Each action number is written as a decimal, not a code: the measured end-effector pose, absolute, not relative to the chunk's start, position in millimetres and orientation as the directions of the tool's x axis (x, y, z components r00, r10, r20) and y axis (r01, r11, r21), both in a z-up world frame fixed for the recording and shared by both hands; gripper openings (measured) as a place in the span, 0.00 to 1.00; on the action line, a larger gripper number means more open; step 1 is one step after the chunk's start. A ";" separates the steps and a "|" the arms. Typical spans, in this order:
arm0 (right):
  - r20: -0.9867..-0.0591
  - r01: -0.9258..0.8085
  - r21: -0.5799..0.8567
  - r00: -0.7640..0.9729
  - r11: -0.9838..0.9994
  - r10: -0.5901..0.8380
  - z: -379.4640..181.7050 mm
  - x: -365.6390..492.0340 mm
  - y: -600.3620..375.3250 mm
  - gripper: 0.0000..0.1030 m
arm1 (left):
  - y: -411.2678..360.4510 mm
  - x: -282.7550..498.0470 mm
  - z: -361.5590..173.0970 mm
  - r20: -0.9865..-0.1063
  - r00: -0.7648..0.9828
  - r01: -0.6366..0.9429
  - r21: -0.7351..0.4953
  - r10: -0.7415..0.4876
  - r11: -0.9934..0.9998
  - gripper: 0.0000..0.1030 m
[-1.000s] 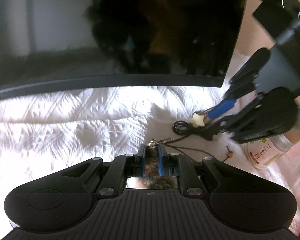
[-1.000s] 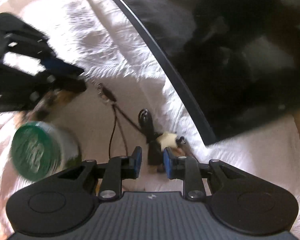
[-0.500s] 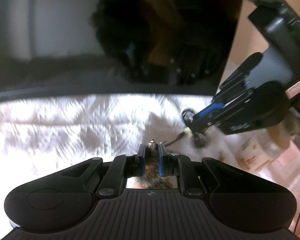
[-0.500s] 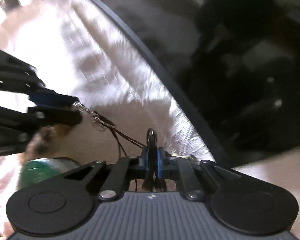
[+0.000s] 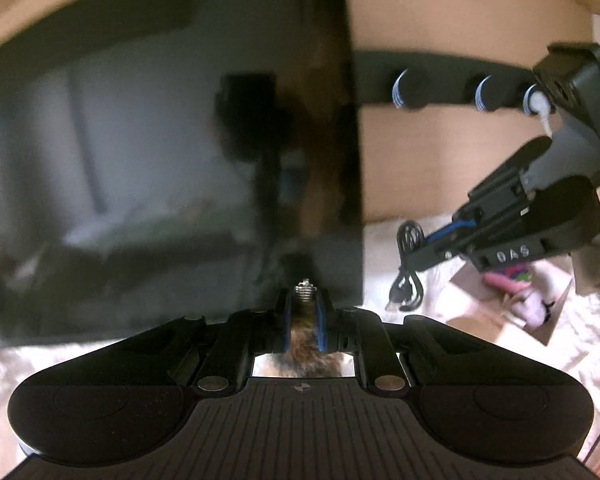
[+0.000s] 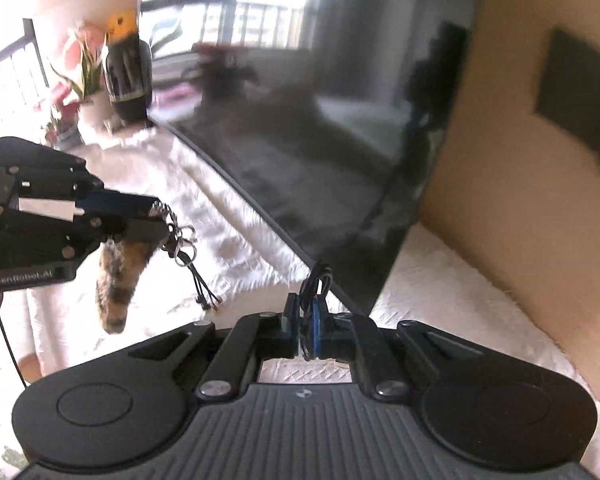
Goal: Organize soft objects
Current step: 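Lift the black cable with the right gripper while the left lifts the fur keychain, then lower the keychain with the left gripper while the right lowers the cable into the pink box, then open both grippers to release the keychain and cable into the box, then move the left gripper to the star charm while the right approaches the metal clip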
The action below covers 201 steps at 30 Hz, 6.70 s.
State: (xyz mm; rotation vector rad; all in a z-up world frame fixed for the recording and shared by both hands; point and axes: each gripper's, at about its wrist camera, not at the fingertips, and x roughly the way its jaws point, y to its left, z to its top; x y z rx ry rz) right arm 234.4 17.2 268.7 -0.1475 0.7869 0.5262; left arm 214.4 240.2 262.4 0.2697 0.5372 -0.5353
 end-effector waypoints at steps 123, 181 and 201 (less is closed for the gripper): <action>-0.609 0.138 0.189 0.793 0.972 0.006 210.9 113.3 -211.4 0.58 | -26.6 183.6 138.9 -0.703 0.501 0.673 -0.050 -0.504 0.738 0.32; -0.799 -0.196 0.313 0.475 0.929 0.369 122.6 312.2 -102.1 0.58 | 107.9 359.4 45.2 -0.942 0.245 0.762 0.041 -0.229 0.647 0.32; -0.928 0.064 0.264 0.290 0.962 0.235 79.1 365.6 13.1 0.38 | 264.6 325.8 109.4 -0.797 0.493 0.508 -0.062 -0.349 0.859 0.32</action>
